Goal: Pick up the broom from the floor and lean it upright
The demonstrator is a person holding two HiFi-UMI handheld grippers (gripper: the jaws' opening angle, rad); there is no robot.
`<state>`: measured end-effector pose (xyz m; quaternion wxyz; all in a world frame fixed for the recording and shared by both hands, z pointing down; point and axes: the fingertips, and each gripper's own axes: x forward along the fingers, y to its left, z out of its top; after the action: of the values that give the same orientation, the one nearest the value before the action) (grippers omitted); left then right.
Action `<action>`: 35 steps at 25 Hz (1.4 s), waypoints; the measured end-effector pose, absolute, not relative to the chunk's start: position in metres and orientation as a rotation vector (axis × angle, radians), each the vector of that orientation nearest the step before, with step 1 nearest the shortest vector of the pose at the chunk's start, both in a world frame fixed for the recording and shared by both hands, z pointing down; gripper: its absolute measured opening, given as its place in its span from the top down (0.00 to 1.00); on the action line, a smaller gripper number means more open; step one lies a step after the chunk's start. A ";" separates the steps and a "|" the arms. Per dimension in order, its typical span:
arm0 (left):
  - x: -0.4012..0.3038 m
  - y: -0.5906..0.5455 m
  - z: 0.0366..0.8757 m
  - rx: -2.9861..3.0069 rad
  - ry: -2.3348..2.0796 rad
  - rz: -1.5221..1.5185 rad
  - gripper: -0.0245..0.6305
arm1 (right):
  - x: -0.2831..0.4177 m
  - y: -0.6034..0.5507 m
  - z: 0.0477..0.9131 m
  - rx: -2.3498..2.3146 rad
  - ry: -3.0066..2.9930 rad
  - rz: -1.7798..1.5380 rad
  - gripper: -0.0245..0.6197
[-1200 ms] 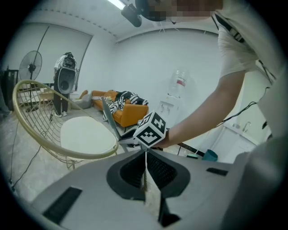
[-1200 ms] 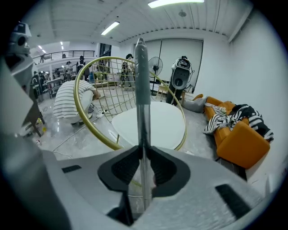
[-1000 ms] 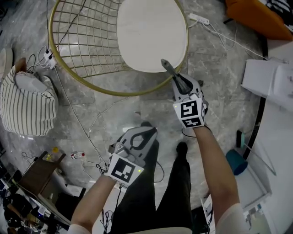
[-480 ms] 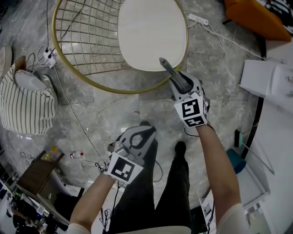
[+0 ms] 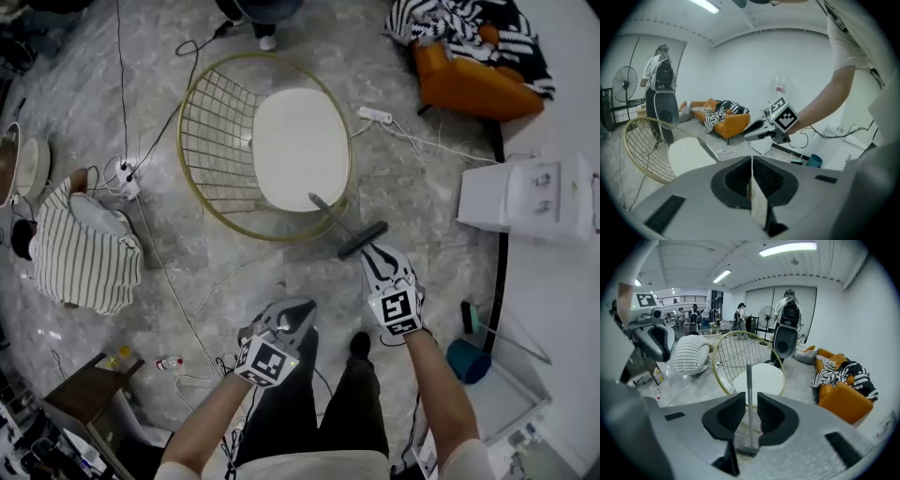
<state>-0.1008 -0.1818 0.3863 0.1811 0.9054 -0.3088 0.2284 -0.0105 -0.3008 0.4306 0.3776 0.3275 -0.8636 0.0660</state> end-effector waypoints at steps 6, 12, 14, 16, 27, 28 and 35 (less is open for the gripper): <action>-0.090 -0.169 0.275 2.543 -0.894 0.613 0.94 | 0.021 -0.251 0.297 0.961 -2.275 0.364 0.94; -0.069 -0.145 0.193 2.519 -1.002 0.537 0.94 | 0.076 -0.206 0.192 1.093 -2.308 0.423 0.96; -0.059 -0.133 0.171 2.513 -1.040 0.519 0.94 | 0.091 -0.190 0.165 1.095 -2.336 0.420 0.96; -0.047 -0.120 0.152 2.511 -1.082 0.514 0.94 | 0.106 -0.174 0.142 1.090 -2.368 0.418 0.96; 0.034 -0.013 0.056 2.434 -1.300 0.351 0.94 | 0.179 -0.071 0.061 0.922 -2.518 0.286 0.96; 0.037 -0.004 0.049 2.428 -1.318 0.335 0.94 | 0.183 -0.064 0.055 0.912 -2.531 0.277 0.96; 0.036 0.037 0.013 2.398 -1.380 0.269 0.94 | 0.200 -0.034 0.026 0.935 -2.569 0.256 0.96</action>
<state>0.0358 0.0374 0.0130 0.1799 0.8486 -0.4882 0.0952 0.2005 -0.0341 0.0257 0.1968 0.3340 -0.9173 0.0915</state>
